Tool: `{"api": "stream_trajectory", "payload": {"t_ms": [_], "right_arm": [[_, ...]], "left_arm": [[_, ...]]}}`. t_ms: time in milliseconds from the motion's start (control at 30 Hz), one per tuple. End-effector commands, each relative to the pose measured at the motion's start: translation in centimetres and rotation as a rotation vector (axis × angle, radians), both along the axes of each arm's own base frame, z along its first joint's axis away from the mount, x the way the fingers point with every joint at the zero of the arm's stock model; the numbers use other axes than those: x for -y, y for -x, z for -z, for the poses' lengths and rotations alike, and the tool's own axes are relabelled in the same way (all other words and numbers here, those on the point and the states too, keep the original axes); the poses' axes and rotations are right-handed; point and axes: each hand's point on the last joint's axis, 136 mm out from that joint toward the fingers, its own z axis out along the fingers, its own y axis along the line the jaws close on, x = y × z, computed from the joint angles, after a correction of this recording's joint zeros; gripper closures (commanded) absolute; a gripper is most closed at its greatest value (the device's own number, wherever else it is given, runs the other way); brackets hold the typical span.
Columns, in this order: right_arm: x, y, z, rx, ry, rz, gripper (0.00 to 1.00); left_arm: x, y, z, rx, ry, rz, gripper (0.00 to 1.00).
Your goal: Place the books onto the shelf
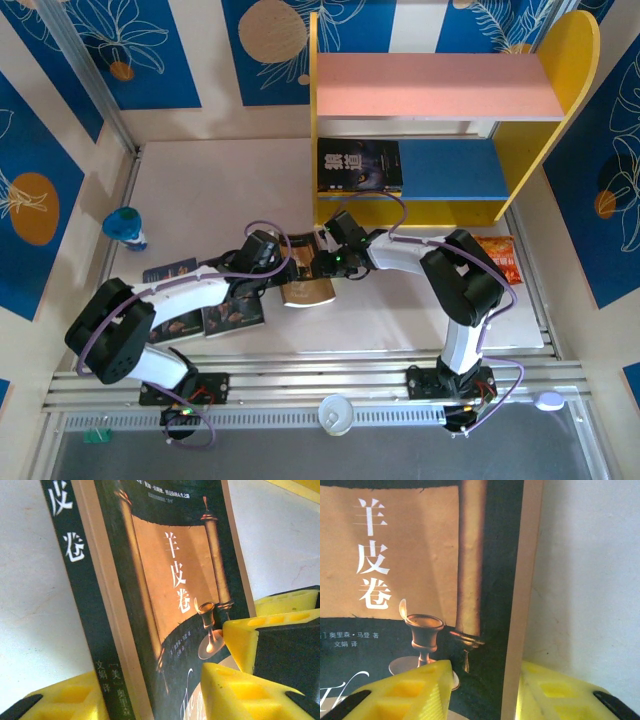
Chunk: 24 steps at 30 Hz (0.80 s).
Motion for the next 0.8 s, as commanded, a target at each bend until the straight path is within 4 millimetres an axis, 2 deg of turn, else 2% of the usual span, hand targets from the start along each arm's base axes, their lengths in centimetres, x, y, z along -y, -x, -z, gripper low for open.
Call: {"api": "stream_trajectory", "payload": {"t_ms": [0, 167, 233, 400, 567, 767], "right_arm": [[1.8, 2.6, 2.1, -0.096, 0.066, -0.015, 0.59], [2.4, 2.4, 1.9, -0.09, 0.066, 0.001, 0.57], [2.6, 2.4, 1.7, -0.087, 0.063, 0.007, 0.56], [3.4, 1.9, 1.1, -0.067, 0.063, 0.029, 0.52], [4.5, 1.2, 0.0, -0.043, 0.047, 0.059, 0.5], [5.6, 0.2, -3.0, 0.013, -0.031, 0.101, 0.47]], "left_arm": [[1.3, -0.8, -2.5, 0.062, 0.04, 0.034, 0.59], [1.2, -0.9, -2.4, 0.063, 0.035, 0.029, 0.69], [1.1, -1.0, -2.3, 0.063, 0.028, 0.027, 0.81], [1.0, -1.1, -2.5, 0.065, 0.009, 0.027, 0.95], [0.8, -1.2, -3.3, 0.092, 0.01, 0.026, 1.0], [0.2, -1.3, -5.5, 0.163, 0.0, 0.041, 1.0]]}}
